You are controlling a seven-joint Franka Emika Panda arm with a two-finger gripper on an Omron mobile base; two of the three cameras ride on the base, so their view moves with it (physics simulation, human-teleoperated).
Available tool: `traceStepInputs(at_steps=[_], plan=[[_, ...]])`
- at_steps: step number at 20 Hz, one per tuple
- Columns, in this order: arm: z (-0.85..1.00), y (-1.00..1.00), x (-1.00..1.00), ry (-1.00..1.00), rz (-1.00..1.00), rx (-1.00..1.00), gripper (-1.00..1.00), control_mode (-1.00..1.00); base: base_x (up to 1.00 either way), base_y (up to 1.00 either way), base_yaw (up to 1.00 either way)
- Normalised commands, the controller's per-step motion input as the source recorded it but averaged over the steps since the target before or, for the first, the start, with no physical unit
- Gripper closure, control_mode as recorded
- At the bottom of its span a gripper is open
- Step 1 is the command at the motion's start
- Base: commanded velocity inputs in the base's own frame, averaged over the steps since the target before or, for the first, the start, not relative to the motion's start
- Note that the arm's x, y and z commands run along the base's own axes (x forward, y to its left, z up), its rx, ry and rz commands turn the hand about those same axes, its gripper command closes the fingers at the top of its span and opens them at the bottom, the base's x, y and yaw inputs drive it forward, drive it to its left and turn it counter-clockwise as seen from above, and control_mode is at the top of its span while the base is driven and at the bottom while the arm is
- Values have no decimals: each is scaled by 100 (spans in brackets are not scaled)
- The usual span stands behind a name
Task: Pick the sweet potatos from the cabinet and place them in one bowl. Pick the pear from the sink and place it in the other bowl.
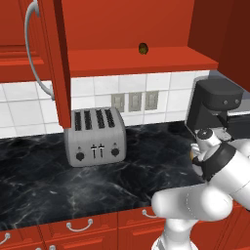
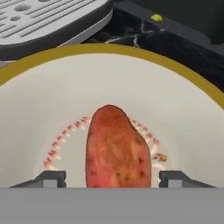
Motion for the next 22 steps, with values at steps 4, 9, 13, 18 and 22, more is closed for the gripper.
traceStepInputs(at_steps=[4,9,13,18,22], plan=[[27,0,-9,0,0,-1,-100,-100,0,0,0],[85,4,-19,-7,3,0,-100,-100,0,0,0],[88,27,-24,-8,4,0,-100,-100,0,0,0],[66,42,-31,-4,10,0,-100,-100,0,0,0],[66,64,-16,1,23,-2,-100,-100,0,0,0]])
